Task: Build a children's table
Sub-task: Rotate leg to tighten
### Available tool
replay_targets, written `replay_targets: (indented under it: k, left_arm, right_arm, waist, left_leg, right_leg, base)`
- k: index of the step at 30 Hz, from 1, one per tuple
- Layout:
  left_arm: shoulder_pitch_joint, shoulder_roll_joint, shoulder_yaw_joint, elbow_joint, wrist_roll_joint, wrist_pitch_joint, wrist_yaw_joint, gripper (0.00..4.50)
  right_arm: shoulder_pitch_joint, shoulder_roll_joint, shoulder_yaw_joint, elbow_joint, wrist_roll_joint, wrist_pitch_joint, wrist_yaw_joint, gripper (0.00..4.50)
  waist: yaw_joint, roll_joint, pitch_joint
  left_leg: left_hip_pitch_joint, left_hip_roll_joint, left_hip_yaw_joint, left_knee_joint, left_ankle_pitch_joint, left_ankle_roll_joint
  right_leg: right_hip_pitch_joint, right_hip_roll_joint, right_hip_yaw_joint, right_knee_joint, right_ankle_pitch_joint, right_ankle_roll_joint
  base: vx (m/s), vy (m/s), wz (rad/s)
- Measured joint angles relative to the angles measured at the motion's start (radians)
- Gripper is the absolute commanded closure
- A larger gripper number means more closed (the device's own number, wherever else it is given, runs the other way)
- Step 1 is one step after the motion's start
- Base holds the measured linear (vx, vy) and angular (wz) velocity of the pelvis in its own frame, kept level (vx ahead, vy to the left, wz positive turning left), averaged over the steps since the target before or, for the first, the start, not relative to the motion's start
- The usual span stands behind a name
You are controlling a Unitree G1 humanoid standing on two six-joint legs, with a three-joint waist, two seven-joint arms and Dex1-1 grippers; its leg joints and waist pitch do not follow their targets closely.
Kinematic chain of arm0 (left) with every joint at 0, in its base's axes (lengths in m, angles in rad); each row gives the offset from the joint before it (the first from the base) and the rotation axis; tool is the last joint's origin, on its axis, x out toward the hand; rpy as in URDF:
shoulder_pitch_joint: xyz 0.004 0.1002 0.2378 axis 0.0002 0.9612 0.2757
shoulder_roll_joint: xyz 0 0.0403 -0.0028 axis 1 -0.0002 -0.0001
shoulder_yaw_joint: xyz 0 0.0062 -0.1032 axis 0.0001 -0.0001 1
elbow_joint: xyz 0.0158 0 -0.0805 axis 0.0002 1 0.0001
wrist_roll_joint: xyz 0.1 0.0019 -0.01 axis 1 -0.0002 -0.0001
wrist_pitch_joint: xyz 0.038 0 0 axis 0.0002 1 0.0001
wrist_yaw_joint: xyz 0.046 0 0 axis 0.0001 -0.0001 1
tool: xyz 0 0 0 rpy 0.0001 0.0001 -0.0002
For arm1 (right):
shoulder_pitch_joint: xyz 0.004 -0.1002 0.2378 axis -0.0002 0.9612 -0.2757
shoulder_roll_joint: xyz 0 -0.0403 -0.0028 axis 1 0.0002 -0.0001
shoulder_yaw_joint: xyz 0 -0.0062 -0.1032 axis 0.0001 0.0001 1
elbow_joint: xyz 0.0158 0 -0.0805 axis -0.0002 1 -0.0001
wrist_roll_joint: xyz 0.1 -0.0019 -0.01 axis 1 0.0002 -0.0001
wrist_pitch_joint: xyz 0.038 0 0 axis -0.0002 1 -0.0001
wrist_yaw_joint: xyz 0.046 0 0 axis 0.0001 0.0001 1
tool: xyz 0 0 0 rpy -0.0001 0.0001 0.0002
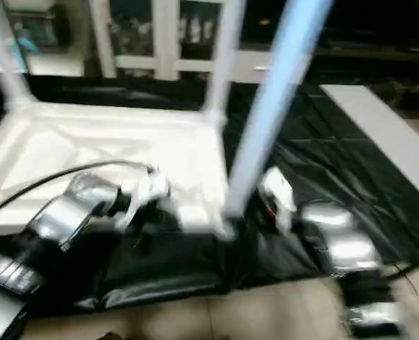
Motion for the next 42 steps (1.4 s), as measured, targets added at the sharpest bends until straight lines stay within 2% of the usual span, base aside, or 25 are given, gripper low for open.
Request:
replay_targets:
  k: [3,5,7,12,16,19,21,23,25,26,27,30,33,36,40,42]
  left_arm:
    - [-0.02,-0.045,0.004,0.028,0.005,0.026,0.09,4.5]
    - [-0.039,-0.077,0.028,0.072,0.017,0.026,0.17,4.5]
    - [-0.055,-0.105,0.04,0.101,0.031,0.023,0.243,4.5]
    - [-0.069,-0.156,0.05,0.135,0.066,-0.004,0.351,4.5]
    - [-0.069,-0.158,0.05,0.142,0.07,-0.017,0.363,4.5]
    - [-0.069,-0.16,0.048,0.143,0.07,-0.021,0.363,4.5]
    - [-0.069,-0.161,0.043,0.143,0.07,-0.029,0.362,4.5]
    - [-0.069,-0.156,0.047,0.147,0.075,-0.04,0.368,4.5]
    - [-0.077,-0.146,0.074,0.169,0.092,-0.054,0.423,4.5]
    - [-0.083,-0.149,0.075,0.171,0.093,-0.055,0.441,4.5]
    - [-0.087,-0.156,0.073,0.171,0.093,-0.055,0.441,4.5]
    - [-0.09,-0.157,0.064,0.158,0.089,-0.059,0.402,4.5]
    - [-0.069,-0.119,0.057,0.116,0.079,-0.058,0.342,4.5]
    - [-0.053,-0.077,0.035,0.075,0.07,-0.06,0.258,4.5]
    - [-0.025,-0.029,0.031,0.043,0.062,-0.091,0.179,4.5]
    - [-0.013,-0.001,0.033,0.031,0.048,-0.092,0.132,4.5]
  right_arm:
    - [-0.025,0.04,-0.009,0.021,-0.017,0.004,-0.139,2.43]
    - [-0.063,0.111,-0.018,0.067,-0.054,-0.027,-0.288,2.44]
    - [-0.098,0.169,-0.027,0.113,-0.089,-0.058,-0.429,2.45]
    - [-0.158,0.256,-0.051,0.207,-0.146,-0.121,-0.628,2.49]
    - [-0.165,0.268,-0.059,0.233,-0.151,-0.154,-0.645,2.49]
    - [-0.152,0.27,-0.084,0.221,-0.117,-0.155,-0.616,2.49]
    - [-0.128,0.27,-0.106,0.191,-0.091,-0.154,-0.588,1.95]
    - [-0.108,0.27,-0.116,0.159,-0.066,-0.157,-0.548,1.83]
    - [-0.078,0.3,-0.081,0.116,-0.037,-0.159,-0.428,1.74]
    - [-0.059,0.327,-0.045,0.084,-0.019,-0.15,-0.382,1.4]
    - [-0.039,0.332,-0.013,0.044,-0.008,-0.137,-0.354,1.4]
    - [-0.014,0.253,0.001,-0.058,0.006,-0.101,-0.303,1.23]
    - [0.024,0.12,-0.009,-0.17,0.014,-0.074,-0.232,0.96]
    - [0.1,-0.032,0.016,-0.253,0.012,-0.012,-0.084,0.72]
    - [0.205,-0.224,0.036,-0.332,0.013,0.046,0.121,0.41]
    - [0.229,-0.281,0.022,-0.354,0.036,0.06,0.165,0.14]
  waist:
    - [-0.013,0.0,0.0]
    - [-0.02,0.0,0.0]
    - [-0.023,0.0,0.0]
    - [-0.021,0.002,-0.001]
    - [-0.019,0.004,-0.001]
    - [-0.018,0.004,-0.001]
    - [-0.014,0.005,-0.001]
    - [-0.015,0.008,0.0]
    - [-0.031,0.007,0.001]
    - [-0.035,0.01,0.003]
    - [-0.033,0.013,0.005]
    - [-0.007,0.018,0.007]
    - [0.001,0.017,0.007]
    - [0.009,0.017,0.008]
    - [0.01,0.016,0.008]
    - [0.002,0.015,0.008]
  left_leg:
    - [0.0,0.0,-0.001,0.0,0.0,0.0]
    - [0.0,0.0,-0.003,-0.001,0.0,0.0]
    - [-0.003,0.0,-0.006,-0.001,0.0,0.0]
    - [-0.005,-0.001,-0.007,-0.002,0.0,-0.001]
    - [-0.004,-0.001,-0.007,-0.002,0.0,-0.001]
    - [-0.003,-0.001,-0.006,-0.003,0.0,-0.001]
    - [-0.004,-0.001,-0.006,-0.004,0.0,-0.001]
    - [-0.004,-0.001,-0.006,-0.005,0.0,-0.001]
    - [-0.005,0.0,-0.008,-0.005,0.0,-0.001]
    - [-0.008,0.0,-0.012,-0.005,0.0,-0.001]
    - [-0.01,0.0,-0.013,-0.005,0.001,-0.002]
    - [-0.014,-0.001,-0.007,-0.005,0.001,-0.002]
    - [-0.014,-0.001,-0.006,-0.005,0.001,0.0]
    - [-0.013,0.0,-0.005,-0.006,0.0,-0.001]
    - [-0.011,0.0,-0.004,-0.006,0.0,-0.001]
    - [-0.008,0.0,-0.003,-0.006,0.0,-0.001]
  right_leg:
    - [0.001,0.0,0.0,-0.002,0.0,0.0]
    - [0.0,0.001,-0.001,-0.001,0.0,0.0]
    - [-0.002,0.001,-0.003,-0.001,0.0,0.0]
    - [-0.003,0.002,-0.003,-0.001,0.001,0.0]
    - [-0.001,0.001,-0.002,-0.001,0.003,-0.003]
    - [-0.001,0.001,-0.003,-0.001,0.002,-0.003]
    - [-0.001,0.001,-0.003,-0.002,0.002,-0.002]
    - [-0.002,0.002,-0.003,-0.001,0.002,-0.002]
    - [-0.004,0.004,-0.003,-0.001,0.002,-0.003]
    - [-0.008,0.004,-0.006,-0.002,0.003,-0.003]
    - [-0.011,0.004,-0.006,-0.002,0.003,-0.003]
    - [-0.015,0.001,-0.004,-0.001,0.004,-0.004]
    - [-0.015,0.002,-0.003,-0.002,0.004,-0.005]
    - [-0.015,0.002,-0.003,-0.002,0.003,-0.004]
    - [-0.014,0.002,-0.001,-0.001,0.002,-0.003]
    - [-0.013,0.002,-0.001,-0.001,0.002,-0.002]
  base:
    - [0.0,0.0,0.0]
    - [0.0,0.0,0.0]
    - [0.0,0.0,0.0]
    - [0.0,0.0,0.0]
    - [0.0,0.0,0.0]
    - [0.0,0.0,0.0]
    - [0.0,0.0,0.0]
    - [0.0,0.0,0.0]
    - [0.0,0.0,0.0]
    - [0.0,0.0,0.0]
    - [0.0,0.0,0.0]
    - [0.0,0.0,0.0]
    - [0.0,0.0,0.0]
    - [0.0,0.0,0.0]
    - [0.0,0.0,0.0]
    - [0.0,0.0,0.0]
